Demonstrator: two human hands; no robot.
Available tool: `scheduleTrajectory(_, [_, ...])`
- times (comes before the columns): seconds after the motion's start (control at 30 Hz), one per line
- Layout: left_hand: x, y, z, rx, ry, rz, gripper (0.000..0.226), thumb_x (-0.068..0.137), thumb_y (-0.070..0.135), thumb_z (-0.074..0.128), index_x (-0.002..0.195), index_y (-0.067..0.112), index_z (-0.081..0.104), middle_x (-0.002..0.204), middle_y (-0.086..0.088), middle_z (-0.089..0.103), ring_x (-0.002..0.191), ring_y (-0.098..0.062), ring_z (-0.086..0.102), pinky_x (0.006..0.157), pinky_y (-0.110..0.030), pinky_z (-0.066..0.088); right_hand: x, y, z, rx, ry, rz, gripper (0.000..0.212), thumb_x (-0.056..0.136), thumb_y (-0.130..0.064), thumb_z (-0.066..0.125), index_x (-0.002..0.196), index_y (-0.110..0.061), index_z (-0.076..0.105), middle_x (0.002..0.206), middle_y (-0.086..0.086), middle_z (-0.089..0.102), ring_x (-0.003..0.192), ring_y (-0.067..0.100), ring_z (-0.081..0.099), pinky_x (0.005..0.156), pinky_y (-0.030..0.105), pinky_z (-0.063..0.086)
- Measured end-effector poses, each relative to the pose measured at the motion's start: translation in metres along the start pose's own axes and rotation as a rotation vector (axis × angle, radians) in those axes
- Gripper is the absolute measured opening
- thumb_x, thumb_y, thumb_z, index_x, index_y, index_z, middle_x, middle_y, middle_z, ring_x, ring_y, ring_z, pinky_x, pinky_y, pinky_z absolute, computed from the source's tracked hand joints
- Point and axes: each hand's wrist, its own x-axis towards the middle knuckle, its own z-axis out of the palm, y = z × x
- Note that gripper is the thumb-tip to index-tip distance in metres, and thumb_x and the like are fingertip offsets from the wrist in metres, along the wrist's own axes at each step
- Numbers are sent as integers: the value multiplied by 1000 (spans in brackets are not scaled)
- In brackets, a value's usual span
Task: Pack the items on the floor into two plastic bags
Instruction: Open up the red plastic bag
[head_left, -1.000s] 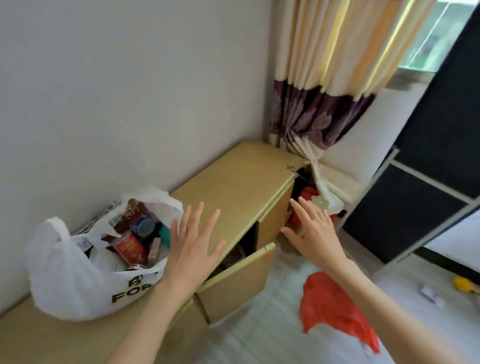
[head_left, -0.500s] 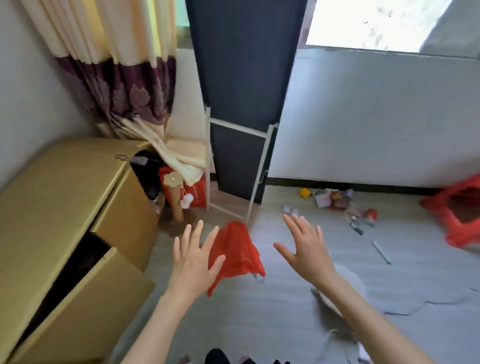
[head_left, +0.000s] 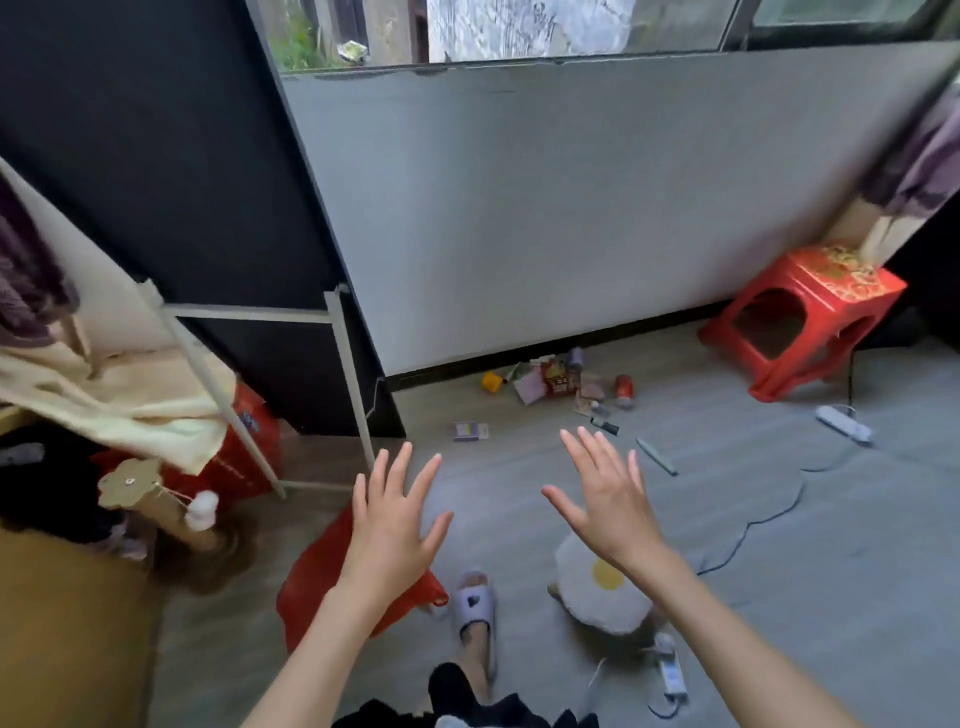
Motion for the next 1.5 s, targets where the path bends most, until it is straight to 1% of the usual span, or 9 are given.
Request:
scheduleTrajectory(0.3, [177,18,21,76,-68,35,57,81,47,45,131,20,48,135,-18,48,126,-42,42,96,-57,36,155,62,-23,35,47,11,68,89,-49,47,146,-22,21,154,4,20,144,20,11,115,46,1])
scheduleTrajectory(0.5, [252,36,41,109,-107,17,58,80,49,38,131,22,46,134,-18,49,125,-42,43,94,-57,38,231,97,-28,47,-7,-8,75,80,-59,30,146,-23,21,155,3,20,144,20,10,115,45,-1])
scheduleTrajectory(0.67, [306,42,69,112,-113,-109,56,79,47,43,129,21,47,132,-17,51,123,-41,45,92,-57,41,317,131,-21,13,-71,-119,68,89,-51,41,147,-24,15,156,3,15,145,21,7,115,45,-1])
scheduleTrajectory(0.8, [339,50,108,112,-129,-279,59,75,39,62,128,19,48,130,-19,53,120,-42,48,90,-58,42,391,164,-7,-70,-168,-287,70,86,-52,41,146,-21,21,153,6,24,142,26,20,113,48,8])
scheduleTrajectory(0.9, [359,59,138,80,-207,-444,61,71,39,64,125,15,54,127,-21,55,116,-44,51,86,-60,44,433,183,5,-208,-219,-424,69,78,-48,51,138,-18,34,141,11,45,129,30,45,103,55,32])
scheduleTrajectory(1.03, [376,68,167,38,-156,-541,56,76,43,40,123,17,55,124,-18,58,115,-39,54,87,-55,46,469,193,32,-286,-356,-546,66,78,-52,41,136,-19,36,137,10,51,125,29,50,100,54,38])
scheduleTrajectory(1.2, [377,39,223,62,-53,-623,55,78,41,38,128,20,43,129,-14,55,121,-34,49,98,-48,37,503,181,109,-331,-452,-677,65,79,-53,33,134,-20,43,134,8,53,123,27,51,97,53,40])
scheduleTrajectory(1.37, [348,-27,341,54,-199,-710,64,53,33,83,112,15,66,117,-18,63,109,-37,59,81,-53,50,508,183,252,-365,-549,-756,65,77,-53,32,128,-19,51,130,9,57,120,27,55,102,51,35])
scheduleTrajectory(1.5, [306,-70,470,-1,-316,-864,68,44,29,89,107,12,68,113,-19,64,104,-39,61,79,-55,52,502,193,395,-402,-642,-874,63,74,-52,37,125,-19,54,124,10,62,114,28,59,90,56,45])
